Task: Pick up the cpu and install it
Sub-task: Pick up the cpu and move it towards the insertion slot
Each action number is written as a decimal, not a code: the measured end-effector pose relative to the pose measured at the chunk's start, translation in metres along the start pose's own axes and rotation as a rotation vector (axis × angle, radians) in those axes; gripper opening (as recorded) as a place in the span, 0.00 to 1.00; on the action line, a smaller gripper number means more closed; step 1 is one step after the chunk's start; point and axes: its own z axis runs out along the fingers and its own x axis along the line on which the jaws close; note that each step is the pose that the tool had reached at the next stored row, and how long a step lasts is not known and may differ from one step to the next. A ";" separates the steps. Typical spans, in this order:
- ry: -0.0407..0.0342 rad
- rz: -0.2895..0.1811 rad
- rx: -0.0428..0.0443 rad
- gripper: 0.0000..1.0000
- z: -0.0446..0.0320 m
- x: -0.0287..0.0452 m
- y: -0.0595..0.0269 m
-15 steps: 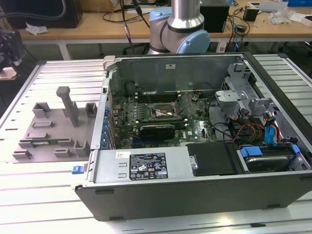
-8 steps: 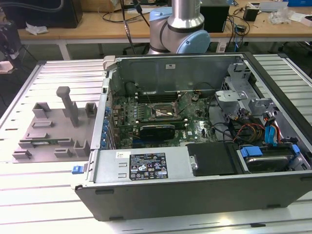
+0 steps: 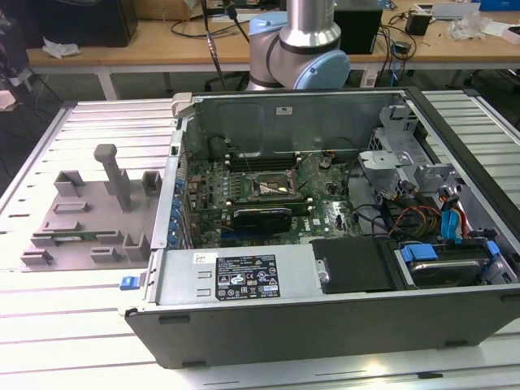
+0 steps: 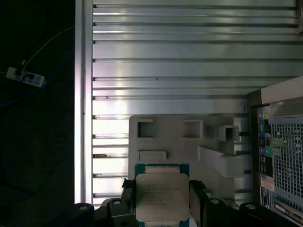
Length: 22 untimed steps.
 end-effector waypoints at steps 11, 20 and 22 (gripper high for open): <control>0.0000 0.000 0.0000 0.55 -0.0021 -0.0031 0.0003; 0.0000 0.000 0.0000 0.55 -0.0015 -0.0187 0.0005; -0.0001 0.000 -0.0001 0.55 -0.0012 -0.0243 0.0006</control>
